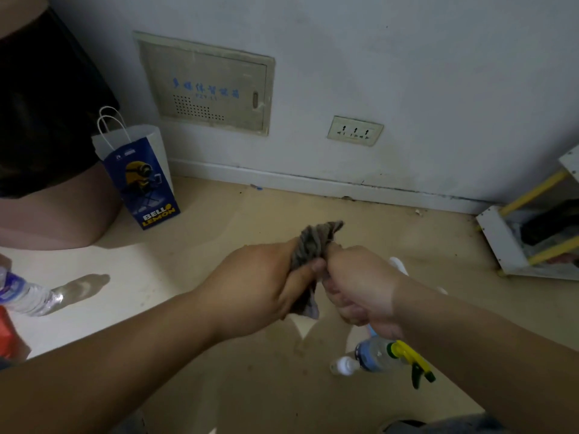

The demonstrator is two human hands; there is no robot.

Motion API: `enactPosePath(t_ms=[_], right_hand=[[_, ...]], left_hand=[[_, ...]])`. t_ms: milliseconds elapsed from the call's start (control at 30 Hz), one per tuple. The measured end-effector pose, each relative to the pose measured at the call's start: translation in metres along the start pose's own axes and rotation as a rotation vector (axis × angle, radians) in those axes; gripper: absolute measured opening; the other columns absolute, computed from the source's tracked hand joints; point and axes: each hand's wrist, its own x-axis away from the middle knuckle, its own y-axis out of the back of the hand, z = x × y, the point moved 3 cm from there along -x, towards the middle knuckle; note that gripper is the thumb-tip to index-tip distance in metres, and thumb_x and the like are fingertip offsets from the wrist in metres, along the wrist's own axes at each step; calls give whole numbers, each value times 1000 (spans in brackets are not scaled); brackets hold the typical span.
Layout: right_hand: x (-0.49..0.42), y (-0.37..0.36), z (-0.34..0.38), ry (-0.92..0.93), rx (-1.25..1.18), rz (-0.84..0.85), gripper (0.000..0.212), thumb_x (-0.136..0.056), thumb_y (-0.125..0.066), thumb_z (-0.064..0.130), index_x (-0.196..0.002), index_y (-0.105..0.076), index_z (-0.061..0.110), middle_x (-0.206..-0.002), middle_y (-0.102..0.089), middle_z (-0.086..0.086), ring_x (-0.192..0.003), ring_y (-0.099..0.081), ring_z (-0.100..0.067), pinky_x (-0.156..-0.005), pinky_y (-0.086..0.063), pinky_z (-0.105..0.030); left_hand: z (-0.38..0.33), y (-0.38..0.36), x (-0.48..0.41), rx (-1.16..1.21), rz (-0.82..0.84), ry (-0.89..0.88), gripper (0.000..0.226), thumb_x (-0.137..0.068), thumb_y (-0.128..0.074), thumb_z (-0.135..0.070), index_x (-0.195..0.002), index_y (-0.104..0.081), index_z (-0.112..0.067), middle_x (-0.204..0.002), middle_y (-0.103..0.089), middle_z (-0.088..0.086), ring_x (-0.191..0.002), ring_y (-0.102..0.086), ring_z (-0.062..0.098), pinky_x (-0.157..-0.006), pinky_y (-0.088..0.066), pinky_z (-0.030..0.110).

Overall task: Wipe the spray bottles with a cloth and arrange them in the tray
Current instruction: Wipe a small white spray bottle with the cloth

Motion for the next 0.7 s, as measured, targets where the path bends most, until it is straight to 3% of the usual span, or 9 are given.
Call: enactPosePath(t_ms=[67,167,267,333,467,533,633,700], right_hand=[[0,0,2,75,82,-70,47,-104,-36,37,-61,-45,21,-47,-31,5,-37,-20,-12,-43,-16,-23],[0,6,8,239,307,-219,56,-106,-37,36,-54,-36,16,-38,-25,9,-30,-23,-9,-40,-24,-21],[2,19,16,408,421,-299,60,-108,-39,37,-52,-33,15,-38,-24,8,-34,-24,-10,-37,-22,-17],[0,27,19,499,484,-335,59,-107,-40,39,-54,-32,15,-44,-27,6,-38,-28,-10,-41,-25,-21],[-4,29,14,541,462,-306,55,-105,-39,49,-61,-37,15,-56,-34,-1,-47,-31,-10,-53,-30,-28],[-3,30,13,470,390,-294,60,-101,-38,60,-61,-42,15,-58,-40,-3,-50,-37,-14,-58,-34,-30],[-4,35,11,269,284,-265,75,-97,-32,72,-52,-44,14,-46,-42,-3,-37,-36,-15,-47,-34,-24],[-8,38,7,210,192,-252,71,-98,-36,68,-53,-42,14,-45,-38,-3,-33,-30,-13,-40,-28,-19]], left_hand=[[2,4,-8,158,77,154,47,-104,-30,-62,-90,-57,-27,-76,-67,-4,-69,-64,14,-69,-54,44],[14,7,-12,373,139,452,65,-105,-36,-59,-92,-69,-5,-85,-74,16,-82,-69,32,-81,-54,46],[35,4,3,694,238,915,57,-104,-47,-53,-101,-76,-5,-86,-79,16,-81,-75,34,-81,-58,39],[39,2,11,894,279,1038,51,-104,-49,-49,-111,-75,-6,-94,-80,17,-81,-75,30,-86,-61,43],[29,0,13,1118,308,1017,58,-100,-50,-58,-111,-74,-6,-89,-76,13,-73,-72,24,-71,-58,30],[25,0,12,1106,260,976,61,-98,-50,-62,-117,-72,-8,-94,-78,11,-78,-74,22,-75,-55,31],[25,0,9,1044,69,866,49,-100,-49,-60,-123,-69,-21,-106,-80,5,-98,-76,22,-93,-55,37],[22,0,7,944,-35,745,40,-103,-45,-57,-119,-68,-28,-99,-81,-4,-93,-77,14,-90,-55,32]])
